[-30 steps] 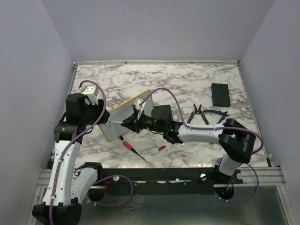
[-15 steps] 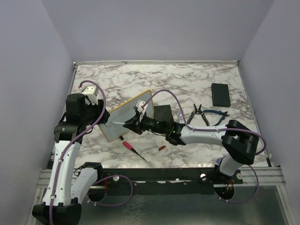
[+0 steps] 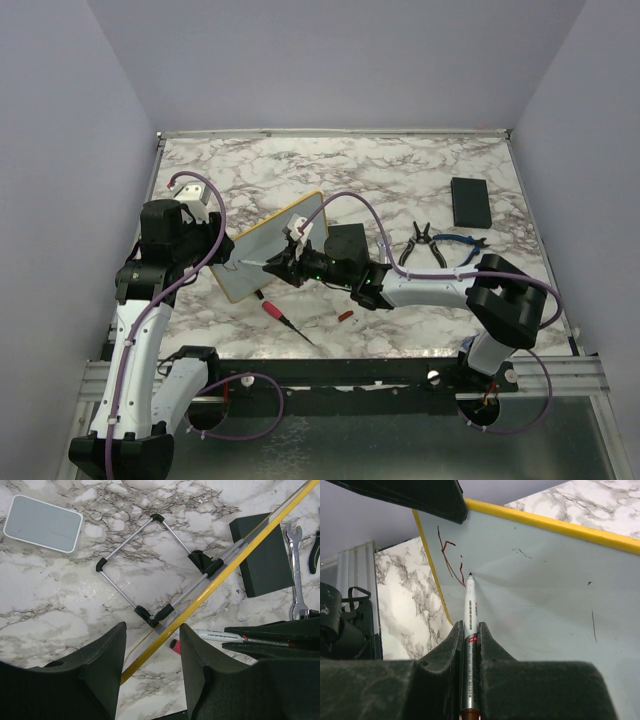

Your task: Write a sentence on the whiteboard

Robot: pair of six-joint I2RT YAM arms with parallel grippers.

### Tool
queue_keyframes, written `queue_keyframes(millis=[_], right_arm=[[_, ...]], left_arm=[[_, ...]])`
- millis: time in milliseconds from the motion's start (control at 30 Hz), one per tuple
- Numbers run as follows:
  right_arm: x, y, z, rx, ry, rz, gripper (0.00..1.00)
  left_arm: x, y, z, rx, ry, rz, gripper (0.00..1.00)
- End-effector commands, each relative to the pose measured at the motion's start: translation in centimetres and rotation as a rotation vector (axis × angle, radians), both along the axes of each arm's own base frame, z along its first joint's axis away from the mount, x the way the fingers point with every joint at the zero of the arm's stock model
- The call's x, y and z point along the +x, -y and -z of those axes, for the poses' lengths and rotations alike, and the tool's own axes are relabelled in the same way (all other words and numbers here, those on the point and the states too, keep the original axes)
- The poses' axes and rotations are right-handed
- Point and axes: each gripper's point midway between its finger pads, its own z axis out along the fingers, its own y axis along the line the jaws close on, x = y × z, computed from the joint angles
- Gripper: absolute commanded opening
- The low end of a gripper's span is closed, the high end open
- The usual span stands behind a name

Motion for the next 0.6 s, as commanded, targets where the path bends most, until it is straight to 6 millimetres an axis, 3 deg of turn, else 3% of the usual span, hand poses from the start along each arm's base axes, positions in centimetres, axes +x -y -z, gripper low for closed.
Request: queue_keyframes(millis=[0,167,567], right_arm=[[0.6,-0.8,-0.7,0.015,0.028,0.016,0.01],[0.9,-0.9,-0.4,0.009,0.030,0.031,0.01],[0.6,0.2,2.5,-0.052,-0.018,0.049,0.01]], left_arm=[[-0.6,0.3,-0.1,-0.005,-0.004,0.014,0.47],[-0.6,0.3,-0.1,-0.004,-0.004,0.013,0.47],[-0.6,0.3,-0.1,-0.005,-0.006,0.015,0.47]])
